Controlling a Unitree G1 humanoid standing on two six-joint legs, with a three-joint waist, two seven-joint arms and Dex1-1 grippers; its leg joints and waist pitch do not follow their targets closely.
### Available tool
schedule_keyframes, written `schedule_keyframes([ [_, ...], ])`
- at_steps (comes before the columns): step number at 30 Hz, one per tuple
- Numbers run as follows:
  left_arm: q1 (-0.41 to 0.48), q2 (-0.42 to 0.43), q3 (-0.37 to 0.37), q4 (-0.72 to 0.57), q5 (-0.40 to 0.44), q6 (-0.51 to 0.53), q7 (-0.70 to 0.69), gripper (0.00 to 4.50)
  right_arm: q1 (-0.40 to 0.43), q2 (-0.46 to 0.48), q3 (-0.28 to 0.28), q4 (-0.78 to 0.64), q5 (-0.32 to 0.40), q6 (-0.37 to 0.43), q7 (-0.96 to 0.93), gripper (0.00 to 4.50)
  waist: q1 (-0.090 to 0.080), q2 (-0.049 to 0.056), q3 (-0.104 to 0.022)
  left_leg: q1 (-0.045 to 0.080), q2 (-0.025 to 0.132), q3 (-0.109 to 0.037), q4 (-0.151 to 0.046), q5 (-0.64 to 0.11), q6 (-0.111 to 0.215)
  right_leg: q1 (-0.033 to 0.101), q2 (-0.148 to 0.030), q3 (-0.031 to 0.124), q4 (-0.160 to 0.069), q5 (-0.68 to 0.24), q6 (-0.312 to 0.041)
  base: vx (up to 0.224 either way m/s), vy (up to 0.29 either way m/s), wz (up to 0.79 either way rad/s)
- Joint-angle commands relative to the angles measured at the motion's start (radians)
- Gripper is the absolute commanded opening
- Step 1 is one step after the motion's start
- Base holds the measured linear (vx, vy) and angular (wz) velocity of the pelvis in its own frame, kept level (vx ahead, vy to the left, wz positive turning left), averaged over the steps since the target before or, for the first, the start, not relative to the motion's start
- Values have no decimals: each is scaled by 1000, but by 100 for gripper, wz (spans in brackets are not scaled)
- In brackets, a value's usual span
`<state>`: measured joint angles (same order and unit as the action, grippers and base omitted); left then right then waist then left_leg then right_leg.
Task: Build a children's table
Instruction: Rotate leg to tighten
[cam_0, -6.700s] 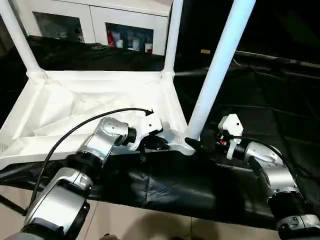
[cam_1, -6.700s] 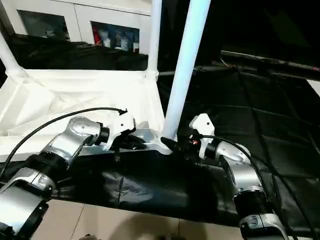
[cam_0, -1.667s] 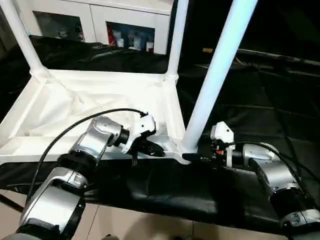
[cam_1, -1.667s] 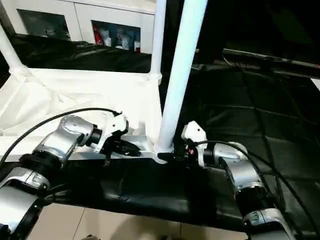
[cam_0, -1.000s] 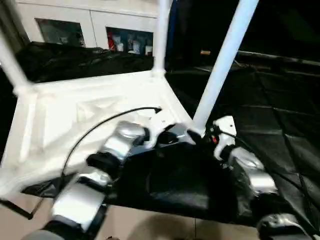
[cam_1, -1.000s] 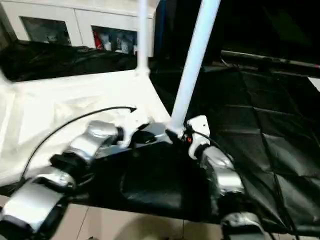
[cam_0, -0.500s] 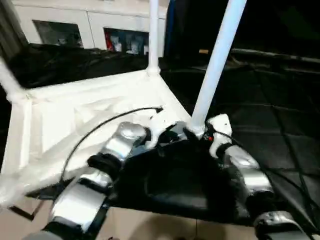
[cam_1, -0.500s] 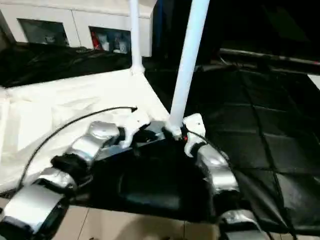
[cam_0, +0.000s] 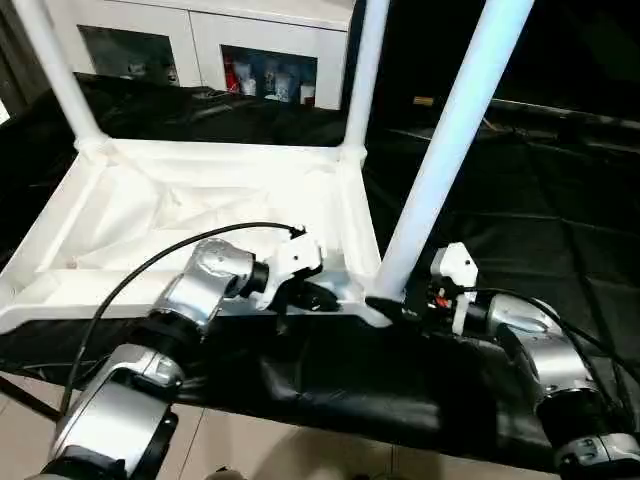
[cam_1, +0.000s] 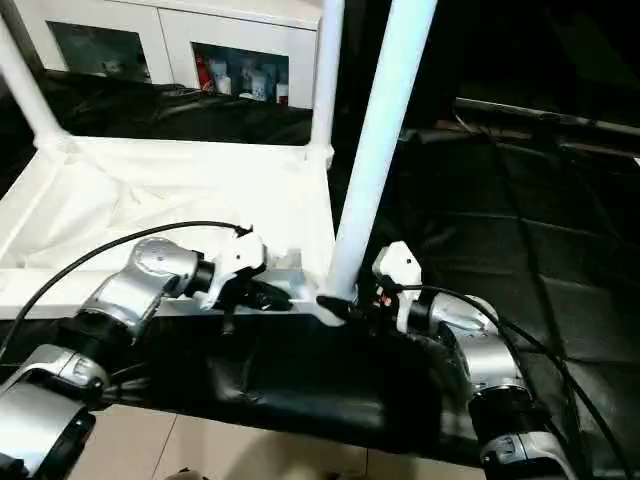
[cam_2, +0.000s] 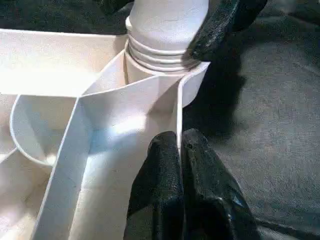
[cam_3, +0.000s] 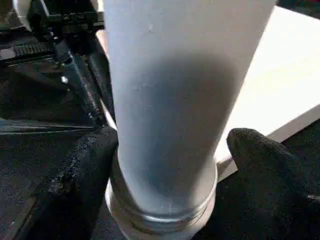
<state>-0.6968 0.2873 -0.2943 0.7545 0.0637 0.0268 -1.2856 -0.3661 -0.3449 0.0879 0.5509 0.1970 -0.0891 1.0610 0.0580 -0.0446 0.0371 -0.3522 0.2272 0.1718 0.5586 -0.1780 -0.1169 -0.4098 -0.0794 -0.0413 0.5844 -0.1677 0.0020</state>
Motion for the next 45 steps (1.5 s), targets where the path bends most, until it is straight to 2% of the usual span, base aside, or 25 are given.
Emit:
schedule_keyframes([
  [1, 22, -4, -13, -2, -28, 11, -37, 0, -3, -21, 0, -19, 7, 11, 15, 351, 0, -16, -51, -4, -1, 17, -56, -216, 96, 50, -41, 24, -62, -248, -210, 0, 0, 0],
  [4, 22, -2, -10, -8, -32, 18, -44, 0, -7, -19, 7, -19, 11, 16, 30, 339, 0, -16, -52, -4, 0, 17, -55, -204, 93, 50, -40, 24, -60, -236, -210, 0, 0, 0],
  [5, 25, -1, -10, -17, -35, 27, -48, 0, -6, -16, 7, -21, 17, 19, 37, 322, 1, -11, -52, -3, 0, 17, -55, -200, 92, 51, -40, 24, -58, -221, -215, 0, 0, 0],
  [8, 32, -2, -9, -31, -38, 38, -54, 0, 2, -8, 5, -28, 32, 30, 45, 311, 0, -15, -54, -4, -1, 17, -53, -183, 98, 53, -39, 24, -54, -185, -228, 0, 0, 0],
  [12, 33, -12, -8, -21, -26, 36, -23, 0, 23, 20, -11, -30, 45, 44, 17, 271, 0, -13, -54, -4, -2, 18, -52, -182, 101, 53, -39, 24, -54, -177, -232, 0, 0, 0],
  [14, 11, -50, 2, 26, 6, 36, 100, 0, 27, 61, -21, -1, 12, 48, -100, 266, -1, -1, -52, -2, -2, 16, -55, -199, 87, 52, -38, 24, -56, -201, -226, 0, 0, 0],
  [15, 9, -53, 3, 29, 7, 37, 107, 0, 27, 63, -21, 1, 10, 48, -107, 266, -4, -3, -50, -1, -3, 18, -55, -210, 82, 48, -36, 25, -62, -217, -221, 0, 0, 0],
  [16, -3, -74, 8, 54, 17, 36, 163, 0, 28, 81, -20, 15, -14, 53, -165, 263, -3, 4, -49, 3, -4, 15, -58, -253, 57, 48, -40, 24, -68, -297, -201, 0, 0, 0],
  [17, -10, -84, 10, 65, 23, 35, 188, 0, 28, 88, -18, 22, -27, 56, -193, 263, -6, 0, -49, 1, -5, 15, -58, -256, 51, 48, -38, 24, -71, -312, -192, 0, 0, 0],
  [18, -29, -118, 10, 101, 41, 36, 270, 0, 25, 118, -18, 43, -57, 68, -287, 263, -7, 2, -48, 2, -6, 14, -59, -271, 39, 46, -36, 24, -73, -332, -178, 0, 0, 0],
  [20, -40, -139, 11, 119, 49, 39, 316, 0, 21, 136, -22, 56, -67, 76, -341, 262, -10, -2, -47, 2, -8, 13, -60, -294, 35, 44, -37, 23, -78, -378, -160, 0, 0, 0],
  [21, -53, -163, 16, 137, 54, 46, 366, 0, 10, 158, -35, 76, -69, 81, -401, 262, -9, 8, -48, 4, -8, 12, -60, -296, 30, 42, -37, 24, -79, -381, -158, 0, 0, 0],
  [24, -78, -209, 27, 168, 58, 57, 455, 0, -20, 204, -64, 118, -77, 86, -532, 262, -16, 2, -49, 2, -11, 10, -61, -314, 26, 42, -35, 21, -84, -411, -144, 0, 0, 0],
  [25, -94, -243, 31, 189, 64, 60, 511, 0, -49, 239, -75, 148, -93, 86, -625, 262, -19, 15, -50, 3, -11, 10, -60, -318, 26, 40, -35, 22, -86, -399, -146, 0, 0, 0],
  [26, -101, -259, 30, 198, 70, 57, 539, 0, -63, 253, -74, 159, -107, 84, -666, 262, -22, 17, -50, 2, -13, 7, -61, -320, 21, 41, -34, 20, -83, -395, -147, 0, 0, 0],
  [27, -101, -259, 30, 198, 70, 57, 539, 0, -63, 253, -74, 159, -107, 84, -666, 262, -25, 13, -51, -1, -14, 9, -60, -318, 22, 42, -33, 20, -85, -393, -145, 0, 0, 0],
  [28, -107, -270, 31, 210, 75, 51, 559, 0, -72, 263, -73, 166, -119, 83, -696, 262, -23, 18, -52, 0, -14, 8, -59, -312, 26, 43, -34, 20, -85, -385, -147, 0, 0, 0],
  [29, -111, -282, 24, 215, 82, 44, 563, 0, -80, 269, -56, 168, -145, 61, -713, 262, -25, 15, -52, -1, -15, 9, -59, -309, 31, 43, -33, 20, -86, -377, -146, 0, 0, 0],
  [30, -115, -295, 15, 224, 86, 32, 551, 0, -86, 271, -28, 166, -174, 31, -707, 262, -25, 18, -53, -3, -14, 9, -59, -300, 34, 44, -34, 20, -85, -357, -150, 0, 0, 0],
  [31, -115, -297, 13, 224, 86, 30, 540, 0, -86, 270, -17, 163, -179, 22, -691, 317, -24, 17, -54, -4, -15, 10, -57, -291, 41, 47, -33, 20, -83, -340, -154, 0, 0, 0],
  [32, -116, -293, 13, 224, 83, 25, 525, 0, -85, 271, -24, 163, -168, 12, -677, 317, -23, 22, -55, -6, -14, 10, -57, -280, 48, 48, -34, 21, -79, -317, -163, 0, 0, 0],
  [37, -110, -254, 11, 217, 72, 9, 455, 0, -79, 226, -18, 150, -164, -37, -608, 366, -22, 22, -55, -7, -12, 11, -57, -264, 65, 53, -35, 20, -76, -274, -185, 0, 0, 0],
  [38, -105, -234, 8, 208, 68, 7, 422, 0, -71, 195, -9, 138, -169, -64, -561, 366, -22, 16, -55, -6, -13, 12, -55, -266, 70, 52, -35, 19, -76, -281, -185, 0, 0, 0],
  [42, -96, -197, 5, 191, 61, 3, 336, 0, -57, 140, -6, 116, -153, -93, -452, 366, -20, 15, -55, -8, -13, 13, -53, -258, 88, 55, -36, 19, -76, -273, -192, 0, 0, 0],
  [45, -75, -132, -19, 156, 56, 11, 177, 0, -34, 77, -18, 56, -80, -86, -270, 366, -18, 16, -56, -8, -9, 12, -55, -246, 105, 58, -37, 19, -71, -238, -209, 0, 0, 0],
])
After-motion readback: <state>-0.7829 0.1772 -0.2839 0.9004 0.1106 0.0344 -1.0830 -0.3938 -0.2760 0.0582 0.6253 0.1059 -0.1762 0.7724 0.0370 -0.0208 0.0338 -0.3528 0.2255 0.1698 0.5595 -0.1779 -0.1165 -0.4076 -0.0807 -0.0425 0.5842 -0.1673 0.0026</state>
